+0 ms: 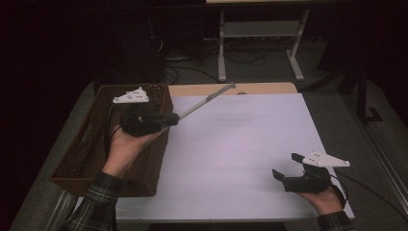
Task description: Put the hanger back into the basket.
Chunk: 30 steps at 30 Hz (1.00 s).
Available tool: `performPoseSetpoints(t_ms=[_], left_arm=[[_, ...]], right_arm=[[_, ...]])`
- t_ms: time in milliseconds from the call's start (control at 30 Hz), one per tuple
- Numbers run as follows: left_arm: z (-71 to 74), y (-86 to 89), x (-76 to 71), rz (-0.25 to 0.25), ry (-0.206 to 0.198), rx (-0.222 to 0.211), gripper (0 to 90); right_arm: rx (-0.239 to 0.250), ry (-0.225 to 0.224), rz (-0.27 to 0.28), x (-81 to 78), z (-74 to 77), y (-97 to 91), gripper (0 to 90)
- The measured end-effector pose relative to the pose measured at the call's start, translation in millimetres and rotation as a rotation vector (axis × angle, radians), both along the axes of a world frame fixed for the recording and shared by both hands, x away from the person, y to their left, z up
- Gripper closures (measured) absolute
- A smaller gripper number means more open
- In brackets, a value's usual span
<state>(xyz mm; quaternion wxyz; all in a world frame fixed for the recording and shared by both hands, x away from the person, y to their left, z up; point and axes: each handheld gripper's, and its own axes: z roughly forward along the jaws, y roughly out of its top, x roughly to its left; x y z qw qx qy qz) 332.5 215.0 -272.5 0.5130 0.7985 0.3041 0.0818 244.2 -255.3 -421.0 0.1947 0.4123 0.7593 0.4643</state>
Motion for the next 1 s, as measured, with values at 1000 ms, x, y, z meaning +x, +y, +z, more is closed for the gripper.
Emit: performPoseSetpoints(t_ms=[1000], left_arm=[[23.3,135.6,-34.5,0.189,-0.028,-0.039,83.1]], right_arm=[[-0.010,0.010,-0.018,1.9,-2.2,-0.3,6.8]])
